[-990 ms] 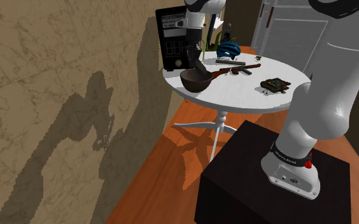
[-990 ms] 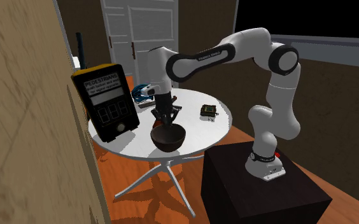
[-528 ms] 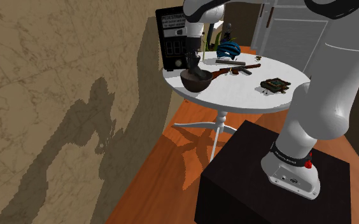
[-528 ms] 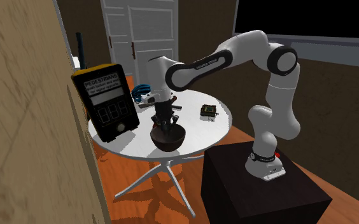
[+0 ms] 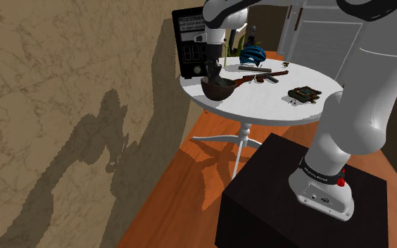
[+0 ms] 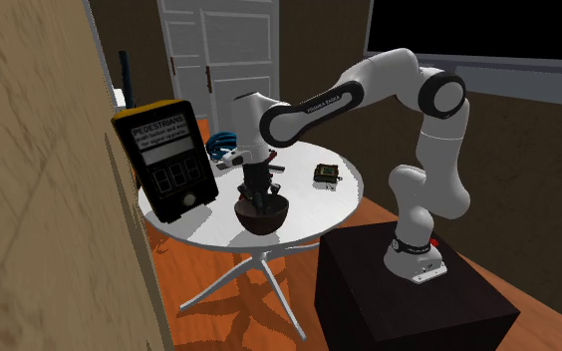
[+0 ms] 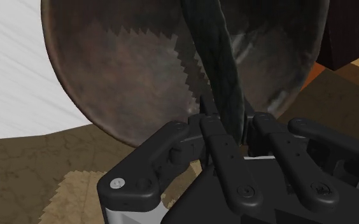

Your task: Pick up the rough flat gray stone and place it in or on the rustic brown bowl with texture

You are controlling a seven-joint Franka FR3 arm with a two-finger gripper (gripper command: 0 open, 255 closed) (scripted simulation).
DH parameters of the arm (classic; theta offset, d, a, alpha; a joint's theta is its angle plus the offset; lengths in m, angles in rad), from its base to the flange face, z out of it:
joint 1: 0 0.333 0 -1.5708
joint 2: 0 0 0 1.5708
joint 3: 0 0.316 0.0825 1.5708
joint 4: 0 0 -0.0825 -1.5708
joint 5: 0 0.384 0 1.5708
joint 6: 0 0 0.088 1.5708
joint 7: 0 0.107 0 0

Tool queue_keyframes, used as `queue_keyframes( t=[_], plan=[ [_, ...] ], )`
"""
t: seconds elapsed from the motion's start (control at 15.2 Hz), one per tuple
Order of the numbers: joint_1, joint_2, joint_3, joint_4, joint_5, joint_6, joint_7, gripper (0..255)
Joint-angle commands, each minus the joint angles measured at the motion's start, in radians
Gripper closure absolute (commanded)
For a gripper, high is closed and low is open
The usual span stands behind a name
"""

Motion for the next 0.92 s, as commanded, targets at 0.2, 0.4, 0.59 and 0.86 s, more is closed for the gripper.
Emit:
queue_keyframes(
  t=[0.2, 0.4, 0.59, 0.86],
  plan=[
    [0.000, 0.000, 0.000, 0.000, 0.000, 0.000, 0.000, 0],
    [0.000, 0.000, 0.000, 0.000, 0.000, 0.000, 0.000, 0],
    [-0.006, -0.006, -0.006, 0.094, -0.007, -0.099, 0.005, 0],
    [-0.007, -0.005, -0.007, 0.121, -0.008, -0.126, 0.005, 0]
  ],
)
